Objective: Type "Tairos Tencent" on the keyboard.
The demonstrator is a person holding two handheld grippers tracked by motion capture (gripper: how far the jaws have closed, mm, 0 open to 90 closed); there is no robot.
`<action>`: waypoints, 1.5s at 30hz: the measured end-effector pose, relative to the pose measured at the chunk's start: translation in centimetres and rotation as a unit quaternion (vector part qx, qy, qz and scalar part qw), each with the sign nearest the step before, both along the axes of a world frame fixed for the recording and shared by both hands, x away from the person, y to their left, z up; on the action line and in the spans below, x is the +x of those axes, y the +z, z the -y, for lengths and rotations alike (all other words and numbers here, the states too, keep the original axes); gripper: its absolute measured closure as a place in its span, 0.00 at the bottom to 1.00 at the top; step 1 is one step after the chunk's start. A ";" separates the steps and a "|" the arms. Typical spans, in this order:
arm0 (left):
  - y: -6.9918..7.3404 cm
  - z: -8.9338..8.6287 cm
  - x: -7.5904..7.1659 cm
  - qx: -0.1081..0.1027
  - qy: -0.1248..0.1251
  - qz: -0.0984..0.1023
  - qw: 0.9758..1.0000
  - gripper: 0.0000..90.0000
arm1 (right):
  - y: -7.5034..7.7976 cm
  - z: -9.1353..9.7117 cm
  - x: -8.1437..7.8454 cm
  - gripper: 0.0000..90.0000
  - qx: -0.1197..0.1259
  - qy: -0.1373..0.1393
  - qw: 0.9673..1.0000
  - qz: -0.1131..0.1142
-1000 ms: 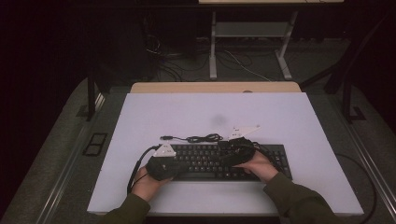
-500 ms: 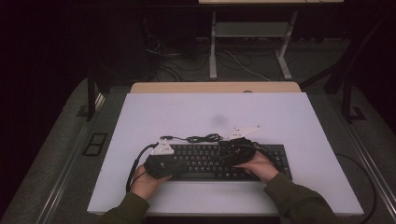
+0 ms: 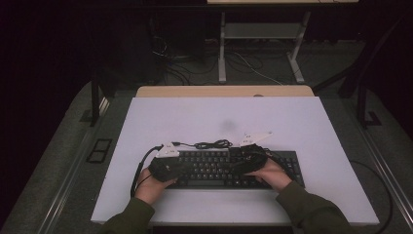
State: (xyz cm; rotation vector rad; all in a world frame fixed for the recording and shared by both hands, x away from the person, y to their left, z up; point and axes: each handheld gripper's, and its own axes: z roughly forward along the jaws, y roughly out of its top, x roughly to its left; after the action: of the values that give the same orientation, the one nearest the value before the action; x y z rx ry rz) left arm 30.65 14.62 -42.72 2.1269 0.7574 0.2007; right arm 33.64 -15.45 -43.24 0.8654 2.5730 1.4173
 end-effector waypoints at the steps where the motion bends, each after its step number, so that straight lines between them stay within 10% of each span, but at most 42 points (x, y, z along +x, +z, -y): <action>1: 0.0 0.0 0.1 -0.001 0.003 -0.001 1.000 0.99 | 0.0 0.0 0.0 0.30 -0.001 -0.001 1.000 0.000; 45: -0.7 0.0 1.6 0.021 -0.002 -0.004 1.000 0.98 | 0.0 1.0 -0.3 0.29 -0.005 -0.016 1.000 0.002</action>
State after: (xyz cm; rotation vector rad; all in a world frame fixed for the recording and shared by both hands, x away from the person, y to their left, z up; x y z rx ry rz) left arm 32.25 14.60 -43.45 2.1705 0.7603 0.2078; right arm 33.35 -16.49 -43.22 0.8979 2.5499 1.3945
